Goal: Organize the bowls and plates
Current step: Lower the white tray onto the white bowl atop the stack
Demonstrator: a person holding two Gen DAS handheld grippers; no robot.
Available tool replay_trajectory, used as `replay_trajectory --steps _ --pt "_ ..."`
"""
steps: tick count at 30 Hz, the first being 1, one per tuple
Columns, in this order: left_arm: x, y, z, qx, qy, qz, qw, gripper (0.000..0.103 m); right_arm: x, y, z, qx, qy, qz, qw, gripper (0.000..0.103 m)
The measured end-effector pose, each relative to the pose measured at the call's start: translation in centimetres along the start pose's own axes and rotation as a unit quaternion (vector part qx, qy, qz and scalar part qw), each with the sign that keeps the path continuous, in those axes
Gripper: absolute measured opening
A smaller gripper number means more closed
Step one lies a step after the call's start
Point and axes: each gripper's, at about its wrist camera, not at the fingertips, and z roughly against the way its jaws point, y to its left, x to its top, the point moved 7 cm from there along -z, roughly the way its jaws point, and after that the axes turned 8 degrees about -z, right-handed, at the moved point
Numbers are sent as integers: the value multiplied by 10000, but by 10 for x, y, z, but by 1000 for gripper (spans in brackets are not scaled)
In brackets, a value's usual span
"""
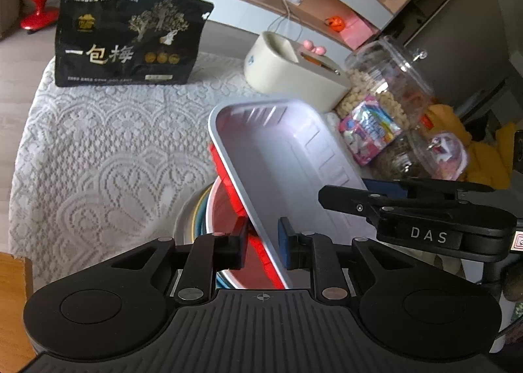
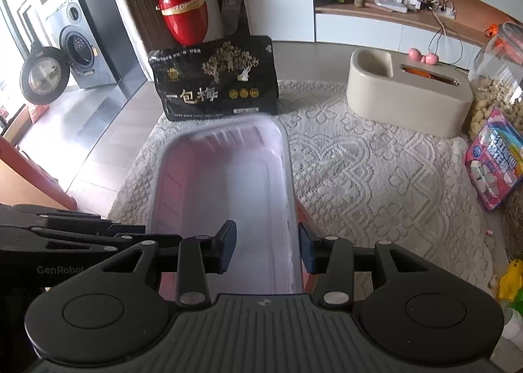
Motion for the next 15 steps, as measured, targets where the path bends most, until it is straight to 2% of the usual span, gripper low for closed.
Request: replay_trajectory --steps 5,8,15 --pt "4 1 5 106 -132 -31 9999 22 2 6 3 -80 -69 82 9999 42" --pt "0 4 3 133 32 56 9999 22 0 10 1 -61 6 73 10000 42" --pt "-5 -9 2 11 265 -186 9995 22 -7 11 15 -21 -58 147 9999 48"
